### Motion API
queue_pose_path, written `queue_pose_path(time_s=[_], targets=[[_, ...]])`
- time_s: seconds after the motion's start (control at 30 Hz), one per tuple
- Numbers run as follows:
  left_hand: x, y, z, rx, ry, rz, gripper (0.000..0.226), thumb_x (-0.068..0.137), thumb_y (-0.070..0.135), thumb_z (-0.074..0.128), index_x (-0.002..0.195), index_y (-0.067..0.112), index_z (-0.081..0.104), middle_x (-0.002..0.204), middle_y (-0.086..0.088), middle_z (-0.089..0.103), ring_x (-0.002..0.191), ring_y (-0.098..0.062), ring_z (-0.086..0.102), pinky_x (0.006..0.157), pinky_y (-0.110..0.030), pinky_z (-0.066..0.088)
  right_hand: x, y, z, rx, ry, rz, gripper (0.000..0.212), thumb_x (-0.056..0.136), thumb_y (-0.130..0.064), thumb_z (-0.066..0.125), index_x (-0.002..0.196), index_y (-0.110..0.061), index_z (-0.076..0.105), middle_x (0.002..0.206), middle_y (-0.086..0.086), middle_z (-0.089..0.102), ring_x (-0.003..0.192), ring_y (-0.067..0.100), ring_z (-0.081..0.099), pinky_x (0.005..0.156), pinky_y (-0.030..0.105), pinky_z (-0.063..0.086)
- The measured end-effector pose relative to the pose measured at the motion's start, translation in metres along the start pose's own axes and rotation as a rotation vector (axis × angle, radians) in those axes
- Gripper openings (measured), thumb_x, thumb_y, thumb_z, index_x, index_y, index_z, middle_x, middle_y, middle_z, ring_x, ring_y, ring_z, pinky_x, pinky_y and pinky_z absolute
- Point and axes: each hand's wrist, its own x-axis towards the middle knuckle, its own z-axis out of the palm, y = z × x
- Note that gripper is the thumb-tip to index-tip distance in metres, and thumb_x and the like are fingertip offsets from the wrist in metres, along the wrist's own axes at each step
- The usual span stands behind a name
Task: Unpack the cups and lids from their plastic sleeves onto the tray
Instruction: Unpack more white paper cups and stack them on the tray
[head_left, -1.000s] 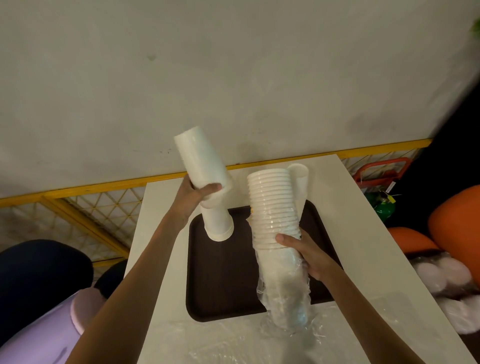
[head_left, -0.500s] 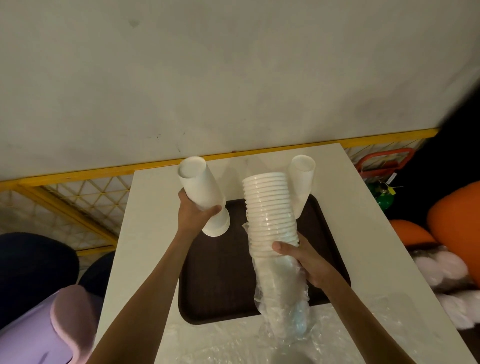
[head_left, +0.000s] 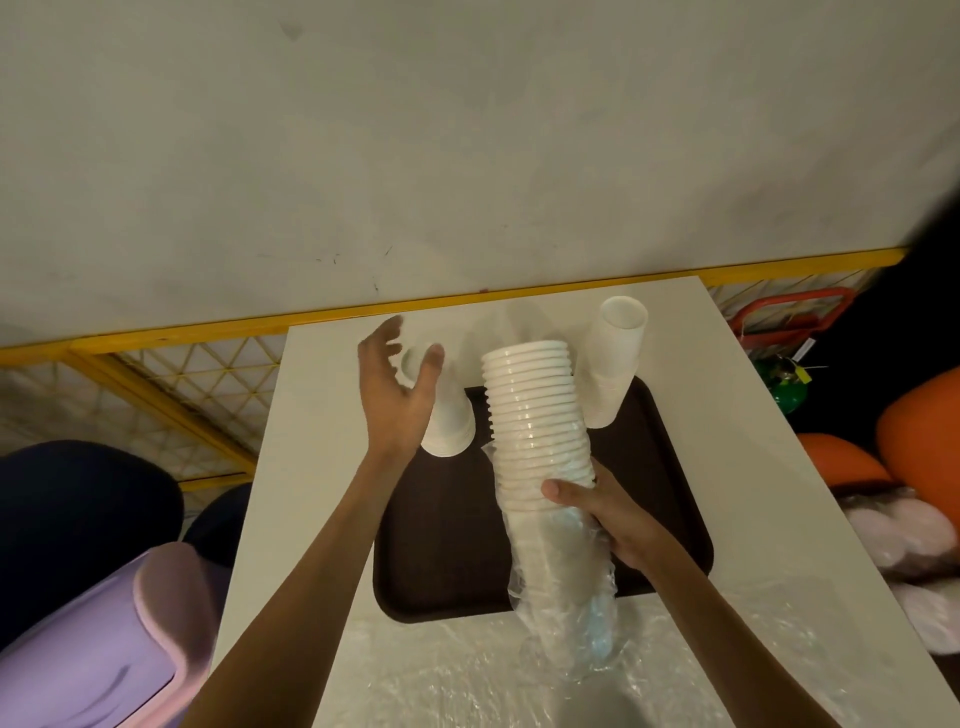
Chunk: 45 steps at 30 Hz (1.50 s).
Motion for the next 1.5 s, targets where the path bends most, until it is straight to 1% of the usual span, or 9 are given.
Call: queue_pose_path(time_s=[0.1,0.2,0.3,0.47,0.73,0.87,1.03,1.27,1.5], targets=[[0.01,0.032,-0.001,-0.062,-0.263,-0.012,0.046,0.079,0.044,0.058,0.117,0.018,0.058,0.11,0.004,0.061,0.093,0.001,0.057,0.078,-0.011,0.045,-0.005,-0.002,0.004,-0.013,-0.032,-0.004,0.104,0.025,-0.06,0.089,0.117,-0.03,0.051,0.104,-0.009,0.07,0.098,0.004,0.066,0.071,0.018,0.053],[0.016,0.05,-0.001,0.008,-0.6,-0.121,0.058,0.073,0.058,0.055,0.121,0.025,0.056,0.117,0.009,0.058,0.108,-0.002,0.054,0.091,-0.023,0.043,-0.011,-0.007,0.006,-0.042,-0.067,-0.006,0.104,0.023,-0.059,0.089,0.115,-0.032,0.051,0.1,-0.013,0.07,0.095,0.0,0.066,0.07,0.015,0.052],[0.016,0.055,0.0,0.084,-0.819,-0.238,0.055,0.07,0.063,0.053,0.115,0.031,0.056,0.115,0.01,0.059,0.109,-0.008,0.055,0.092,-0.025,0.043,-0.015,-0.011,0.006,-0.074,-0.092,0.001,0.099,0.03,-0.049,0.09,0.119,-0.032,0.05,0.104,-0.012,0.069,0.098,0.0,0.065,0.073,0.017,0.053],[0.016,0.061,-0.003,0.164,-0.93,-0.257,0.076,0.056,0.075,0.053,0.114,0.027,0.06,0.114,0.001,0.064,0.107,-0.016,0.06,0.097,-0.034,0.048,-0.026,-0.015,0.005,-0.088,-0.108,-0.005,0.077,0.046,-0.037,0.079,0.117,-0.033,0.05,0.11,-0.01,0.066,0.102,0.002,0.064,0.078,0.018,0.052],[0.022,0.077,-0.015,0.4,-1.167,-0.277,0.071,0.049,0.072,0.061,0.104,0.026,0.062,0.108,0.003,0.064,0.108,-0.017,0.058,0.096,-0.033,0.047,-0.04,-0.015,0.008,-0.137,-0.162,0.024,0.073,0.049,-0.033,0.08,0.114,-0.032,0.049,0.109,-0.012,0.062,0.096,-0.001,0.064,0.071,0.012,0.05],[0.019,0.086,-0.018,0.496,-1.211,-0.282,0.077,0.046,0.07,0.063,0.108,0.024,0.059,0.114,0.0,0.063,0.109,-0.017,0.058,0.1,-0.035,0.046,-0.047,-0.015,0.012,-0.162,-0.158,0.056,0.054,0.08,-0.002,0.071,0.119,-0.027,0.042,0.106,-0.016,0.054,0.092,-0.002,0.055,0.067,0.006,0.048],[0.01,0.101,-0.019,0.532,-1.191,-0.27,0.068,0.041,0.071,0.056,0.094,0.028,0.062,0.099,0.005,0.065,0.097,-0.014,0.06,0.09,-0.029,0.046,-0.055,-0.018,0.013,-0.172,-0.152,0.066,0.08,0.052,-0.032,0.081,0.122,-0.031,0.041,0.11,-0.016,0.055,0.098,-0.001,0.055,0.069,0.008,0.048],[0.006,0.109,-0.017,0.556,-1.197,-0.281,0.069,0.042,0.072,0.053,0.096,0.03,0.063,0.103,0.001,0.066,0.098,-0.018,0.061,0.093,-0.032,0.047,-0.062,-0.019,0.01,-0.264,-0.127,0.078,0.058,0.081,-0.008,0.072,0.12,-0.029,0.034,0.109,-0.017,0.048,0.095,-0.002,0.05,0.074,0.011,0.047],[0.005,0.118,-0.014,0.55,-1.143,-0.285,0.073,0.039,0.071,0.053,0.098,0.028,0.062,0.098,0.003,0.064,0.086,-0.011,0.061,0.071,-0.023,0.05,-0.065,-0.022,0.009,-0.255,-0.112,0.062,0.057,0.082,-0.004,0.067,0.121,-0.03,0.034,0.108,-0.017,0.049,0.095,-0.003,0.05,0.072,0.009,0.047]])
